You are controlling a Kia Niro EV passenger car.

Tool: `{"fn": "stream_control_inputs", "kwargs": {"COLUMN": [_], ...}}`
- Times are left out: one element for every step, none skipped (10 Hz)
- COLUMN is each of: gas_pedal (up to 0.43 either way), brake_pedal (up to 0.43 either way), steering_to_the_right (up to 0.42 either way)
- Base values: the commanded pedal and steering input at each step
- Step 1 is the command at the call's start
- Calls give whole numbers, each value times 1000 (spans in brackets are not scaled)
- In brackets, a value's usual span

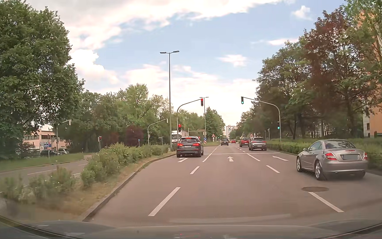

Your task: Follow the waypoints while adhering to traffic rules and regulations

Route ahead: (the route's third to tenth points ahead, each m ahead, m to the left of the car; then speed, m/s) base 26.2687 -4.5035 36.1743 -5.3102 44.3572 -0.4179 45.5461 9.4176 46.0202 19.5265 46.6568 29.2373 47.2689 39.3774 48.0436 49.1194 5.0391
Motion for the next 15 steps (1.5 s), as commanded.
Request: {"fn": "stream_control_inputs", "kwargs": {"gas_pedal": [0,0,0,0,0,0,0,0,0,0,0,0,0,0,0], "brake_pedal": [73,73,73,73,73,73,73,67,73,73,73,73,73,79,104], "steering_to_the_right": [-75,-82,-85,-87,-89,-91,-91,-90,-90,-89,-87,-83,-69,-54,-38]}}
